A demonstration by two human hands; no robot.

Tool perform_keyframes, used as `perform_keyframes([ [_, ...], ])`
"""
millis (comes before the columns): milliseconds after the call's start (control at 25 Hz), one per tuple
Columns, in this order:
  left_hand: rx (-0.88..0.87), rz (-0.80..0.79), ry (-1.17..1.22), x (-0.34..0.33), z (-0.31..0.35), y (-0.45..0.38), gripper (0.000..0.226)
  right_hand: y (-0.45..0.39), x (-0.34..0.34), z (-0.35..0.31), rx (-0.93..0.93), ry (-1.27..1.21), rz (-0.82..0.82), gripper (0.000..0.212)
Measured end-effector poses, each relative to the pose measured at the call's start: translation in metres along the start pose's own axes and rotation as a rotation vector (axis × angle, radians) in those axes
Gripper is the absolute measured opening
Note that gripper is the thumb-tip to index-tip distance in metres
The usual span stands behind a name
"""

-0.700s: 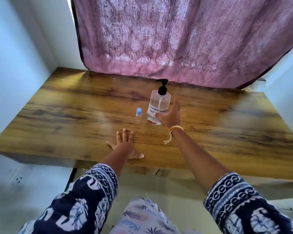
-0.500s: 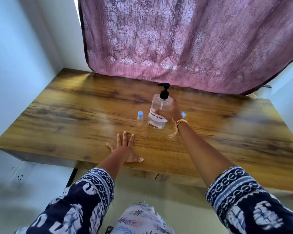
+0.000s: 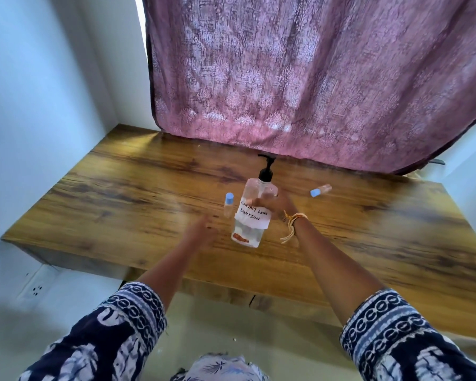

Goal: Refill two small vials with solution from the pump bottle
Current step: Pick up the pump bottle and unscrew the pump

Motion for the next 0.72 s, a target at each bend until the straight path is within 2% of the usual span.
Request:
perform_keyframes([
  [40,0.027,0.0,0.21,0.008,0.008,-0.003,0.042,0.004,-0.005,0.002,-0.015,-0.031,-0.028,0.039],
  [120,-0.01,-0.186,0.471,0.005,0.039,-0.003,0.052,0.012,-0.018,-0.002,-0.024,-0.112,-0.094,0.028],
  [200,-0.072,-0.362,0.581,-0.004,0.07,0.001,0.06,0.018,-0.026,-0.007,-0.021,-0.152,-0.124,0.024],
  [240,-0.101,-0.378,0.609,-0.005,0.08,0.001,0.062,0.019,-0.029,-0.011,-0.014,-0.168,-0.132,0.025],
  [320,-0.153,-0.326,0.643,-0.002,0.093,-0.004,0.061,0.02,-0.031,-0.017,0.001,-0.193,-0.13,0.03],
  [440,-0.181,-0.239,0.624,0.002,0.1,-0.015,0.044,0.017,-0.017,-0.018,-0.011,-0.187,-0.062,0.039],
  [600,-0.176,-0.223,0.692,-0.003,0.118,-0.03,0.034,0.008,0.007,-0.02,-0.02,-0.264,0.015,0.03],
  [720,-0.153,-0.221,0.717,-0.012,0.13,-0.042,0.039,0.003,0.03,-0.007,-0.15,-0.412,0.126,0.028],
])
Point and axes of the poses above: each hand's wrist, its own y-axis away from the middle knuckle, its own x-axis out of the back of the hand, z = x × y, the point moved 10 cm from there along -y, towards the middle knuckle, and after that the axes turned 7 degrees about z, right-handed, at the moved point
